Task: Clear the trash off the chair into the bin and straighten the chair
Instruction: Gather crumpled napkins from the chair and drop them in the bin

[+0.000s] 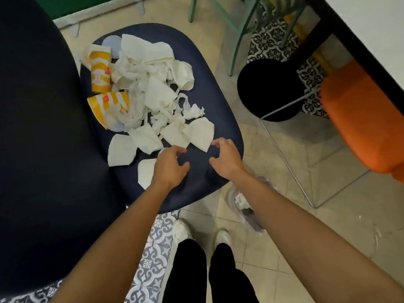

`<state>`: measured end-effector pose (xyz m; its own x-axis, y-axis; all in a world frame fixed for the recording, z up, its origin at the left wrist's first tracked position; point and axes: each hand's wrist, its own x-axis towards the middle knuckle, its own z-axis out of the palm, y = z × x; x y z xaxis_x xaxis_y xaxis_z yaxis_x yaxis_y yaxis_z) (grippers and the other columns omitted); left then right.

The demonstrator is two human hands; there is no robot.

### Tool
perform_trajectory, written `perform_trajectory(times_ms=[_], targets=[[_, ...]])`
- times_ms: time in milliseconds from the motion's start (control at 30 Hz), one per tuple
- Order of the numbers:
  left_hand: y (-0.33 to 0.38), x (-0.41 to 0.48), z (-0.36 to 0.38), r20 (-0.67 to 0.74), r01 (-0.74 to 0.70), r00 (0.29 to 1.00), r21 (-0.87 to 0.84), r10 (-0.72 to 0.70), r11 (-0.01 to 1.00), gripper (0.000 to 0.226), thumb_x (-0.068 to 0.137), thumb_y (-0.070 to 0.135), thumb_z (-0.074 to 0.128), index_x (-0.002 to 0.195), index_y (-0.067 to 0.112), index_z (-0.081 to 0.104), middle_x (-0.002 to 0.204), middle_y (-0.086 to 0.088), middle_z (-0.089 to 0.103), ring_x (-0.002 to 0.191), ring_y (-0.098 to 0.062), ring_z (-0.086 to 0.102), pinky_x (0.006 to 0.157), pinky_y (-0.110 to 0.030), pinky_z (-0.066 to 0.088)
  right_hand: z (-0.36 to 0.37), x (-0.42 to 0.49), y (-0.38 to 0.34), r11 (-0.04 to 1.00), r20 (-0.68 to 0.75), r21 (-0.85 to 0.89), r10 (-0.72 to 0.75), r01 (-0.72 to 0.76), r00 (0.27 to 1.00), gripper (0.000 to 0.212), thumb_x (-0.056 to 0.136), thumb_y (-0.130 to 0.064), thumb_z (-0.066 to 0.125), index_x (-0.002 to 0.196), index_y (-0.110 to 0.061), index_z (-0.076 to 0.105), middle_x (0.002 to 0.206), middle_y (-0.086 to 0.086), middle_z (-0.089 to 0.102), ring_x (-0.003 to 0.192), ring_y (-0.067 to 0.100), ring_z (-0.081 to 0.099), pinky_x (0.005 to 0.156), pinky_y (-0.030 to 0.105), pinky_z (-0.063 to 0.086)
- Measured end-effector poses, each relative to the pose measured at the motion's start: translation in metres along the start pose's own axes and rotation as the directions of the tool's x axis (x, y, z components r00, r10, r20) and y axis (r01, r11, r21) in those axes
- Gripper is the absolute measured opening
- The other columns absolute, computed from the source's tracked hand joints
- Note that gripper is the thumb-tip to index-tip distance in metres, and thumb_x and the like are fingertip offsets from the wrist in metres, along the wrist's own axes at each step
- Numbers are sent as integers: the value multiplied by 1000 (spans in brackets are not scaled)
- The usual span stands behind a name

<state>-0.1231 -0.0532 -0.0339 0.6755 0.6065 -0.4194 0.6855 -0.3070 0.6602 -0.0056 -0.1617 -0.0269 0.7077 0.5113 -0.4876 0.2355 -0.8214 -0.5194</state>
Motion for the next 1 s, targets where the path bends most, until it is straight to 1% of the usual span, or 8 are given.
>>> perform_trajectory(times_ms=[267, 433, 567, 700, 733, 767, 867, 1000], targets=[[-27, 16, -9, -63, 80, 995, 115, -73, 990, 40, 79, 17, 66, 117, 15, 56, 118, -10, 53, 113, -29, 48, 89, -37, 41, 9, 31, -26, 945, 87, -294, -124, 144, 988, 58, 86, -14, 61, 138, -19, 35, 139, 7, 37, 127, 26, 37, 99, 38, 40], [-27, 31, -8, -76, 62, 996, 209, -47, 976, 44, 78, 18, 65, 121, 15, 53, 121, -11, 52, 114, -31, 46, 97, -43, 39, 6, 57, -35, 893, 74, -406, -182, 196, 981, 65, 84, -10, 62, 140, -21, 32, 142, 7, 33, 127, 26, 35, 99, 38, 38], [-30, 37, -9, -25, 75, 997, 272, -71, 960, 50, 81, 20, 65, 128, 15, 48, 127, -10, 49, 118, -30, 44, 99, -43, 38, 9, 73, -38, 845, 132, -477, -201, 240, 971, 76, 81, -9, 66, 144, -24, 27, 147, 6, 26, 130, 28, 31, 100, 40, 35], [-34, 31, -5, 35, 55, 997, 304, -69, 951, 54, 80, 21, 68, 129, 15, 46, 127, -10, 48, 117, -30, 45, 96, -43, 43, 9, 75, -33, 813, 188, -525, -180, 254, 966, 82, 79, -7, 67, 146, -25, 23, 149, 6, 22, 133, 28, 27, 101, 42, 36], [-42, 53, -3, 47, 110, 990, 298, -130, 948, 55, 79, 22, 69, 129, 15, 46, 127, -10, 47, 117, -30, 45, 95, -43, 43, 15, 101, -39, 799, 242, -539, -155, 265, 958, 84, 78, -6, 68, 146, -25, 22, 149, 5, 22, 133, 28, 27, 100, 42, 37], [-43, 56, -3, 61, 127, 986, 308, -153, 943, 56, 80, 22, 69, 130, 14, 45, 127, -10, 47, 117, -30, 45, 94, -42, 43, 16, 104, -40, 798, 251, -542, -144, 263, 957, 85, 78, -5, 68, 146, -25, 22, 148, 5, 22, 132, 28, 28, 99, 42, 37], [-41, 55, -2, 88, 90, 987, 376, -133, 922, 57, 80, 23, 69, 130, 14, 44, 128, -10, 47, 116, -29, 44, 93, -39, 41, 15, 105, -39, 782, 243, -566, -144, 260, 959, 86, 77, -5, 70, 145, -26, 22, 146, 4, 25, 129, 27, 30, 97, 42, 39], [-39, 56, -1, 96, 73, 988, 384, -119, 921, 60, 81, 24, 70, 132, 15, 42, 132, -10, 43, 119, -29, 40, 94, -36, 40, 18, 105, -37, 758, 205, -606, -146, 243, 968, 85, 73, -10, 77, 142, -26, 29, 141, 6, 27, 127, 27, 32, 95, 44, 40]])
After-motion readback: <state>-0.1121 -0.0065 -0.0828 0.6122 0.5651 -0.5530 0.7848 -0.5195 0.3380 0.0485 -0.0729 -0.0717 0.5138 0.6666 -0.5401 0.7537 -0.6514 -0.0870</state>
